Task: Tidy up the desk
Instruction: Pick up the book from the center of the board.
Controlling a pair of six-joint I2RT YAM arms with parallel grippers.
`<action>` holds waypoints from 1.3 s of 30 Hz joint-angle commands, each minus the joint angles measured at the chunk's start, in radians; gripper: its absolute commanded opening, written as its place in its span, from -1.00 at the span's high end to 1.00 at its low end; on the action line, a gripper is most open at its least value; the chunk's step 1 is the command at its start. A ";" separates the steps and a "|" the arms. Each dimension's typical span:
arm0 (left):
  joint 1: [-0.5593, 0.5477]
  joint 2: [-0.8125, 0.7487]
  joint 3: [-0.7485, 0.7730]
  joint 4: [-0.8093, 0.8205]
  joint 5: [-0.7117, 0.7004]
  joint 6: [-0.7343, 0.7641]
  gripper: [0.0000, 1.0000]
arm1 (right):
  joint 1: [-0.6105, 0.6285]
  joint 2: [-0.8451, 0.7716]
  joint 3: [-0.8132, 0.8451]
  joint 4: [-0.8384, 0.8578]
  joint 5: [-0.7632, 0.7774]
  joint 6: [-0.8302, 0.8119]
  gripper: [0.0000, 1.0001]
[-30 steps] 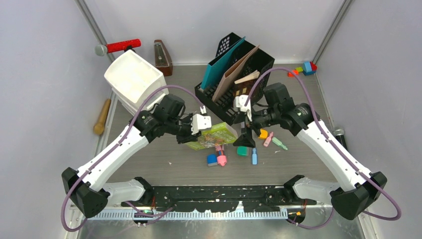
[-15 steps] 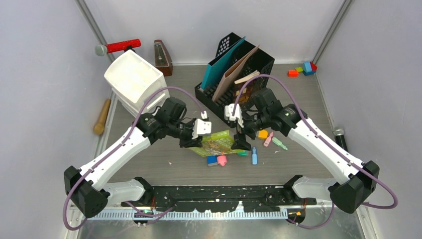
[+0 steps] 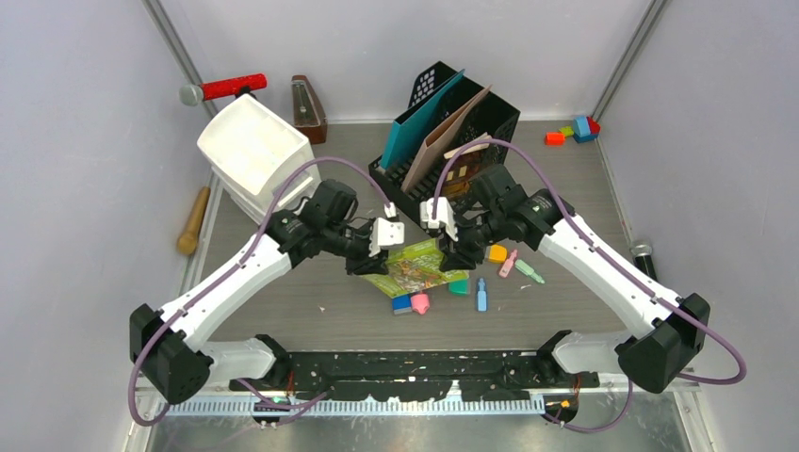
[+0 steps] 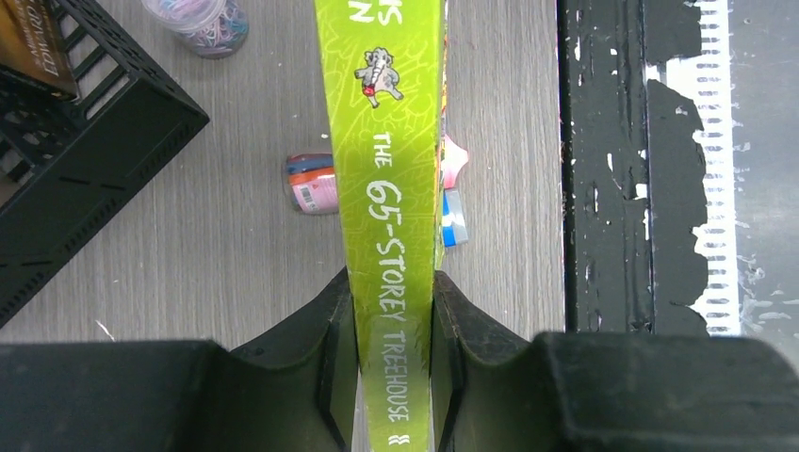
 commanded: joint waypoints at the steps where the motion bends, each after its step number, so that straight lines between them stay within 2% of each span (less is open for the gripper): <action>1: -0.014 0.059 0.102 0.078 0.077 -0.054 0.59 | 0.015 0.000 0.074 0.028 0.038 0.040 0.99; 5: -0.013 0.113 0.165 0.069 0.098 -0.096 0.29 | 0.015 0.010 0.085 0.035 0.056 0.055 0.99; 11: -0.014 0.147 0.180 0.127 0.130 -0.161 0.10 | 0.015 0.004 0.074 0.058 0.067 0.069 0.99; 28: -0.019 0.223 0.190 0.183 0.199 -0.263 0.08 | 0.016 0.007 0.075 0.082 0.064 0.100 0.99; 33: -0.018 0.240 0.191 0.202 0.208 -0.287 0.23 | 0.015 -0.003 0.067 0.087 0.059 0.105 0.99; 35: -0.018 0.248 0.191 0.209 0.216 -0.296 0.42 | 0.015 -0.007 0.062 0.091 0.058 0.107 0.99; 38: -0.018 0.254 0.192 0.211 0.232 -0.302 0.94 | 0.015 -0.013 0.055 0.098 0.063 0.110 0.99; 39: -0.017 0.252 0.191 0.208 0.237 -0.302 1.00 | 0.015 -0.017 0.051 0.101 0.067 0.113 0.97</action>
